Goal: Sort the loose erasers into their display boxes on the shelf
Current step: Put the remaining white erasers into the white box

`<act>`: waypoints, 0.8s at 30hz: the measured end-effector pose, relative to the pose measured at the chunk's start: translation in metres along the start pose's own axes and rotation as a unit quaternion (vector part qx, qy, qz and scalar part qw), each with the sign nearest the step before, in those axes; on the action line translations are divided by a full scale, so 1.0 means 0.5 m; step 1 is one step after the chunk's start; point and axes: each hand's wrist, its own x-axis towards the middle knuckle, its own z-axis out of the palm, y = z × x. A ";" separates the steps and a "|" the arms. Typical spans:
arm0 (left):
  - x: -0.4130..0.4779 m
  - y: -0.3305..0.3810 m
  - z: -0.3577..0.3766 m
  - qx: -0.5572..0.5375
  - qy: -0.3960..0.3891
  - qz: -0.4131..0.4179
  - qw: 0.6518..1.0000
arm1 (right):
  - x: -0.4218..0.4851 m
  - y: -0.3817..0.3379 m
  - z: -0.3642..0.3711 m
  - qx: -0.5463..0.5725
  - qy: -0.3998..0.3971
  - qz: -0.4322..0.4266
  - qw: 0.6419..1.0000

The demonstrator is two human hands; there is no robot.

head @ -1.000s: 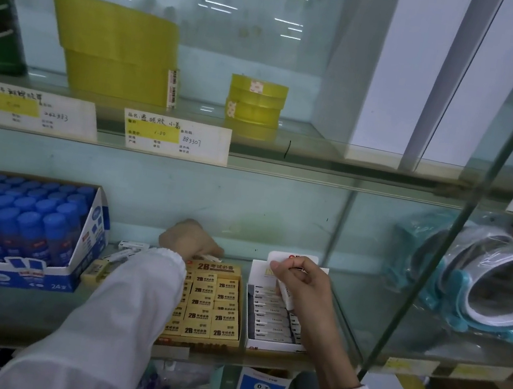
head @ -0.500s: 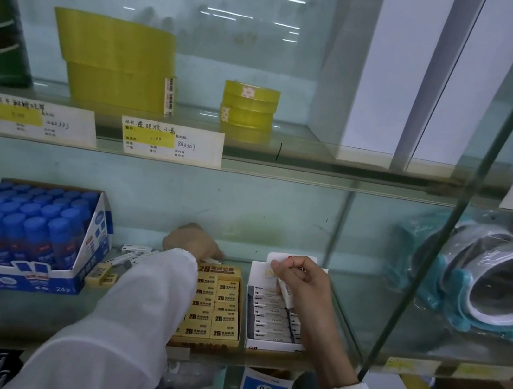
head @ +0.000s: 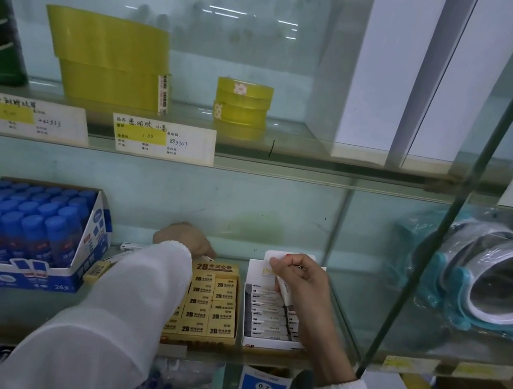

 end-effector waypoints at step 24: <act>-0.110 -0.032 0.064 -0.673 -0.350 0.133 0.638 | 0.009 -0.030 -0.096 -0.191 -0.100 0.026 0.976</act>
